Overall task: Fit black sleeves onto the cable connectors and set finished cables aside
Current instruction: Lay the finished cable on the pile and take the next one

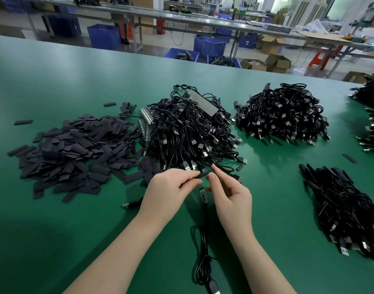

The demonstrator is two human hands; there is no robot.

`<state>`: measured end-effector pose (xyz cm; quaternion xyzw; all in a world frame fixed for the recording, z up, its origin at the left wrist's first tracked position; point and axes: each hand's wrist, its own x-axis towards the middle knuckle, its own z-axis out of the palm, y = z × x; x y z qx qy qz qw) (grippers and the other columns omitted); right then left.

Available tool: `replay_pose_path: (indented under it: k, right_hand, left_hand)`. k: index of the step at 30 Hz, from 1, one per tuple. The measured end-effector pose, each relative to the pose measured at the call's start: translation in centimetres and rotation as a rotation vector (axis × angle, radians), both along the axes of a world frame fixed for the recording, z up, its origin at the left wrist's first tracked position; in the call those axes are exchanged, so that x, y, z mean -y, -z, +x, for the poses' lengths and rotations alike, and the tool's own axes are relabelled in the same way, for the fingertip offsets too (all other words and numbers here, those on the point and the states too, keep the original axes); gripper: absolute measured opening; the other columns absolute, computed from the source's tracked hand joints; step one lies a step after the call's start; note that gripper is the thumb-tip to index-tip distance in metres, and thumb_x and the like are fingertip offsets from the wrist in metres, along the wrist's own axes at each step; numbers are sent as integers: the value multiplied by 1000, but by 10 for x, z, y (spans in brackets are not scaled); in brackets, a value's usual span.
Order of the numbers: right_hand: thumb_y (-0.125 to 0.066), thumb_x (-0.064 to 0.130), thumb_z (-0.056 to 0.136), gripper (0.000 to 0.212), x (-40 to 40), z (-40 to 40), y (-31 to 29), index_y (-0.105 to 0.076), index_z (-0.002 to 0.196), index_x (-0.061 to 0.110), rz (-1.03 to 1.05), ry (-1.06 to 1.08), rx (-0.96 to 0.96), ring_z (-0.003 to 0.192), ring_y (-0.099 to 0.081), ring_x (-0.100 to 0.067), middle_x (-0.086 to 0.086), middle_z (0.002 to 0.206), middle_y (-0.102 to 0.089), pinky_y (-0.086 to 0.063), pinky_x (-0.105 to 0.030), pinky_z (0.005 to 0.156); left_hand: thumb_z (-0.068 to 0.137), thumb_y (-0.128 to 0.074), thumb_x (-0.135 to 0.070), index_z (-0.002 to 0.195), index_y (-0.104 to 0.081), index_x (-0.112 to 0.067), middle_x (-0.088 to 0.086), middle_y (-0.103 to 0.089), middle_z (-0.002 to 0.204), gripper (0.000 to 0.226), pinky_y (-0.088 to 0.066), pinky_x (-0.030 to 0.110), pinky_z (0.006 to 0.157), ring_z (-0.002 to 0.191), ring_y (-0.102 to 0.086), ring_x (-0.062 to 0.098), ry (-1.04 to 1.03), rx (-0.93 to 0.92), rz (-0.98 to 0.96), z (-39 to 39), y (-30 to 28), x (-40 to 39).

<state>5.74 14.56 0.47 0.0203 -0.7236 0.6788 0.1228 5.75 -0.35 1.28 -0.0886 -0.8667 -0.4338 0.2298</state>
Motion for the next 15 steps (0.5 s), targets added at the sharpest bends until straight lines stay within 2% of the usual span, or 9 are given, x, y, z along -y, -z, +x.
replay_pose_path:
  k: [2,4,5,7,11,15]
  right_hand:
    - [-67,26,93,27,1,0,0,-69,106,49,-6,14,15,75,-64,-34,3,72,-69,-44,-14,57]
    - [-68,23,93,25,2,0,-2,-71,112,39,-52,29,46,70,-69,-20,15,80,-73,-47,-10,61]
    - [-68,22,93,24,1,-1,-3,-72,113,33,-90,36,67,74,-72,-13,16,86,-75,-49,-10,64]
    - [-70,19,92,22,-1,-2,-4,-74,112,27,-149,48,95,80,-73,-11,11,91,-77,-51,-11,68]
    - [-70,16,91,19,-4,-3,-7,-75,101,31,-190,63,93,79,-73,-9,9,92,-77,-52,-13,69]
    - [-70,14,91,18,-5,-4,-7,-75,99,29,-195,65,81,74,-72,-6,8,89,-77,-52,-12,67]
  left_hand:
    - [82,-78,-23,104,-77,-25,-12,-72,90,22,-49,12,78,89,-63,-1,2,14,26,-1,1,-1]
    - [84,-76,-24,106,-76,-27,-14,-71,91,22,-49,13,77,90,-62,-2,12,22,31,-1,2,-2]
    - [85,-75,-24,107,-76,-27,-14,-71,92,22,-49,13,77,90,-63,-1,20,21,16,-1,2,-2]
    - [88,-71,-23,110,-75,-26,-13,-72,96,23,-48,12,81,93,-63,0,45,9,-34,-1,2,-2]
    - [91,-68,-19,114,-73,-22,-14,-73,103,24,-46,11,88,102,-61,-3,108,-4,-77,0,2,-3]
    - [91,-67,-17,115,-73,-21,-15,-72,101,25,-46,9,86,98,-61,-4,125,9,-49,0,2,-5]
